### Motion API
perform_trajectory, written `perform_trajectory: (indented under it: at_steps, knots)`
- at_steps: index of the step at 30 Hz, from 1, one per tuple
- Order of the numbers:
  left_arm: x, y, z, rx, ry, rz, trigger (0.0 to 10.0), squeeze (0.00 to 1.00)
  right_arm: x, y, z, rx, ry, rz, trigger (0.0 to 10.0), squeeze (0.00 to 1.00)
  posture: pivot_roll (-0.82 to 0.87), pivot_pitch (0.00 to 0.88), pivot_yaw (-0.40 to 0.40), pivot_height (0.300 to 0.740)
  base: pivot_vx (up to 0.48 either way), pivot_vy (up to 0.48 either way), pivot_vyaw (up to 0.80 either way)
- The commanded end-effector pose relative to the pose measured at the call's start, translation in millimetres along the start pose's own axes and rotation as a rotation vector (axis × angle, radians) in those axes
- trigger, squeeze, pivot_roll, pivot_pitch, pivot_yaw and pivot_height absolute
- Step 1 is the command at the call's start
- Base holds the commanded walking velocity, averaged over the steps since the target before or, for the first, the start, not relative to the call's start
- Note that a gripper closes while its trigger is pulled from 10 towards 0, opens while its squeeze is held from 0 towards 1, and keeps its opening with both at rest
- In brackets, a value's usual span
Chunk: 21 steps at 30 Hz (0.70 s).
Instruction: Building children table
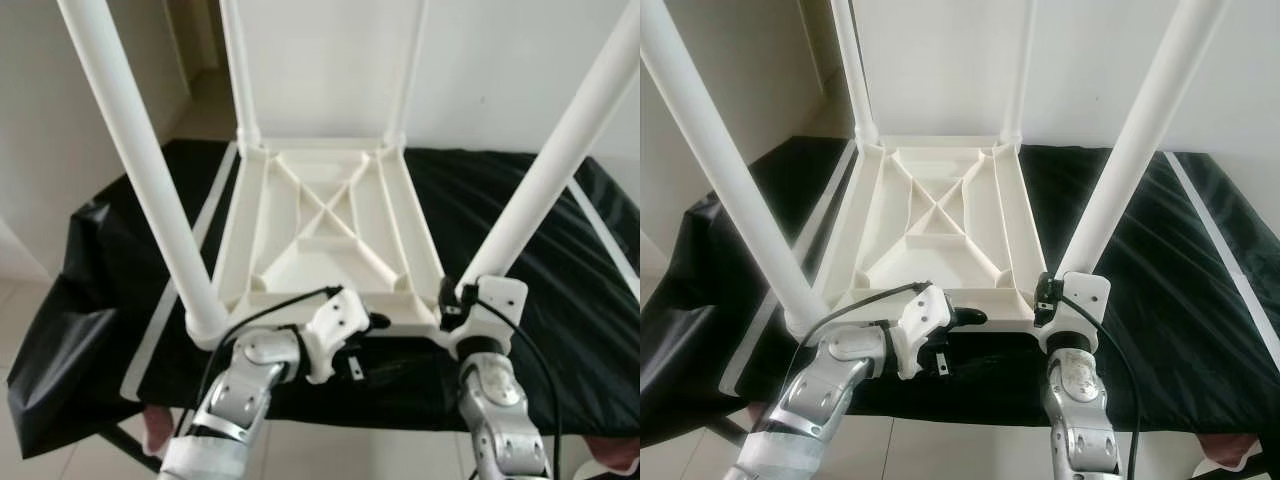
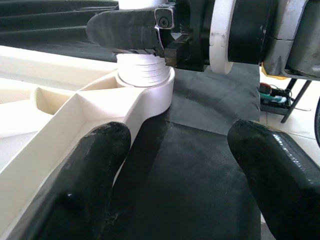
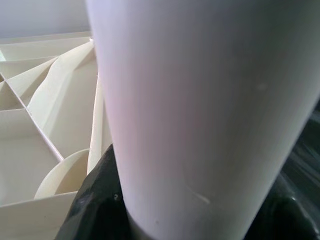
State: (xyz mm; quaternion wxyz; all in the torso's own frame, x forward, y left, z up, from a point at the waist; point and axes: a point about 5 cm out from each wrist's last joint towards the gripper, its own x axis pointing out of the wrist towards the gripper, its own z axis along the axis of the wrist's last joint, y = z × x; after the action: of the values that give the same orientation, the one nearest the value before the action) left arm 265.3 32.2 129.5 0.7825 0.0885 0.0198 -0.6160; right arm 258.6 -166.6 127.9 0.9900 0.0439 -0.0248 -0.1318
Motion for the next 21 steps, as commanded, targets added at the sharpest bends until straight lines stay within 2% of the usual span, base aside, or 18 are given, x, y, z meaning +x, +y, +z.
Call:
perform_trajectory:
  at_steps: [1, 5, 6, 11, 21]
  knots:
    - [-2.9, 15.6, 3.5, -0.044, -0.028, 0.272, 10.0, 0.00, -4.3, -0.7, -10.6, 0.034, 0.056, -0.072, 10.0, 0.00, 0.01, 0.000, 0.005, 0.740, 0.000, 0.000, 0.00]
    - [-3.9, 18.0, 4.2, -0.052, -0.035, 0.293, 10.0, 0.00, -4.7, 0.9, -10.1, 0.026, 0.053, -0.083, 10.0, 0.00, 0.01, 0.000, 0.004, 0.740, 0.000, 0.000, 0.00]
    - [-4.6, 19.1, 4.1, -0.049, -0.032, 0.297, 10.0, 0.00, -4.9, -1.7, -8.5, 0.017, 0.042, -0.083, 10.0, 1.00, 0.00, 0.000, 0.001, 0.740, 0.000, 0.000, 0.00]
    - [-3.8, 19.8, 1.8, -0.030, -0.011, 0.289, 10.0, 0.00, -3.7, -10.8, -4.9, -0.009, 0.023, -0.060, 10.0, 1.00, -0.01, 0.000, -0.001, 0.740, 0.000, 0.000, 0.00]
    - [-4.2, 24.2, 1.6, -0.007, -0.002, 0.251, 10.0, 0.00, -2.2, -17.0, 1.8, -0.026, -0.012, 0.018, 10.0, 1.00, -0.03, 0.000, -0.001, 0.740, 0.000, 0.000, 0.00]
